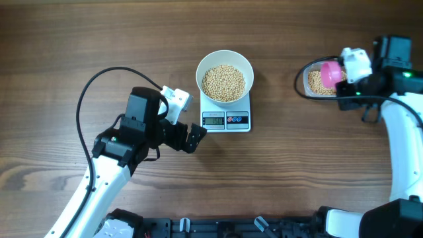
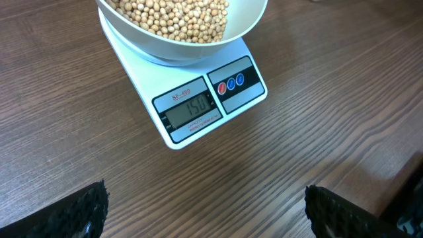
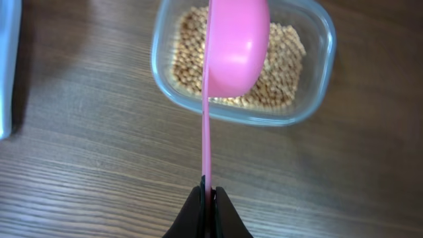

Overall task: Scoop item into bowl and weigh 150g on scale
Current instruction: 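Lower the pink scoop into the soybean tub and open the right gripper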

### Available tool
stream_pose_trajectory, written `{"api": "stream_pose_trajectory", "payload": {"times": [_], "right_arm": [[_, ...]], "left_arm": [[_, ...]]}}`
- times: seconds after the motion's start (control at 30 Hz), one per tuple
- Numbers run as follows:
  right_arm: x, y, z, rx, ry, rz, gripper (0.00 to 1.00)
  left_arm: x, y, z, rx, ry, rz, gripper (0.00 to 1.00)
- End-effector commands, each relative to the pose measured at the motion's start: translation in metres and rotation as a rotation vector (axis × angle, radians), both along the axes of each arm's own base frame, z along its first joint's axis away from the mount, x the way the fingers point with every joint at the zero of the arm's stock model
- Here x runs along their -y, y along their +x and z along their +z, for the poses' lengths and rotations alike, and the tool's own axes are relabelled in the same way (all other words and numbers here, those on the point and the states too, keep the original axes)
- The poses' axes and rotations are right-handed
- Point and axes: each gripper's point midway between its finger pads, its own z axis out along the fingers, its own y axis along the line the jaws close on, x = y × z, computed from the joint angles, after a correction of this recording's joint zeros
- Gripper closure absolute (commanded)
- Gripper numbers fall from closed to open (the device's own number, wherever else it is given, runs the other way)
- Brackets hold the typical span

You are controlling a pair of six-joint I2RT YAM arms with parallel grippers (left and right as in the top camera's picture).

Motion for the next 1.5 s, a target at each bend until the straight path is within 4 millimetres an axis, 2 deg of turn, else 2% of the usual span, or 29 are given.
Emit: {"api": "stream_pose_trajectory", "payload": {"times": [0.0, 0.07, 0.2, 0.43, 0.47, 0.57, 0.6, 0.63, 0.67, 0.77, 0.9, 1.03, 1.13, 1.2, 1.33, 1.47], "right_arm": [[0.009, 0.001, 0.001, 0.024, 0.115, -0.097, 0.96], [0.013, 0.003, 0.003, 0.041, 0.140, -0.121, 0.96], [0.008, 0.008, 0.004, 0.058, 0.179, -0.108, 0.96], [0.009, 0.010, -0.020, -0.020, 0.214, -0.160, 0.96], [0.009, 0.011, -0.023, -0.028, 0.217, -0.161, 0.92], [0.010, 0.013, -0.025, -0.030, 0.224, -0.182, 0.45], [0.011, 0.015, -0.025, -0.023, 0.227, -0.193, 0.17], [0.011, 0.015, -0.023, -0.019, 0.230, -0.207, 0.05], [0.012, 0.015, -0.021, -0.013, 0.232, -0.226, 0.00], [0.011, 0.015, -0.013, 0.009, 0.245, -0.272, 0.00], [0.010, 0.010, 0.016, 0.093, 0.253, -0.316, 0.00], [0.006, -0.002, 0.059, 0.226, 0.231, -0.297, 0.00], [0.000, -0.012, 0.097, 0.358, 0.219, -0.271, 0.00], [-0.015, -0.020, 0.131, 0.483, 0.255, -0.203, 0.00], [-0.035, -0.026, 0.163, 0.602, 0.282, -0.073, 0.00], [-0.032, -0.037, 0.175, 0.656, 0.205, -0.053, 0.00]], "left_arm": [[0.003, -0.002, -0.002, -0.005, -0.006, -0.015, 0.00], [0.003, -0.002, -0.002, -0.005, -0.006, -0.015, 0.00], [0.003, -0.002, -0.002, -0.005, -0.006, -0.015, 0.00], [0.003, -0.002, -0.002, -0.005, -0.006, -0.015, 0.00], [0.003, -0.002, -0.002, -0.005, -0.006, -0.015, 0.00], [0.003, -0.002, -0.002, -0.005, -0.006, -0.015, 0.00], [0.003, -0.002, -0.002, -0.005, -0.006, -0.015, 0.00], [0.003, -0.002, -0.002, -0.005, -0.006, -0.015, 0.00], [0.003, -0.002, -0.002, -0.005, -0.006, -0.015, 0.00], [0.003, -0.002, -0.002, -0.005, -0.006, -0.015, 0.00], [0.003, -0.002, -0.002, -0.005, -0.006, -0.015, 0.00], [0.003, -0.002, -0.002, -0.005, -0.006, -0.015, 0.00], [0.003, -0.002, -0.002, -0.005, -0.006, -0.015, 0.00], [0.003, -0.002, -0.002, -0.005, -0.006, -0.015, 0.00], [0.003, -0.002, -0.002, -0.005, -0.006, -0.015, 0.00], [0.003, -0.002, -0.002, -0.005, -0.006, -0.015, 0.00]]}}
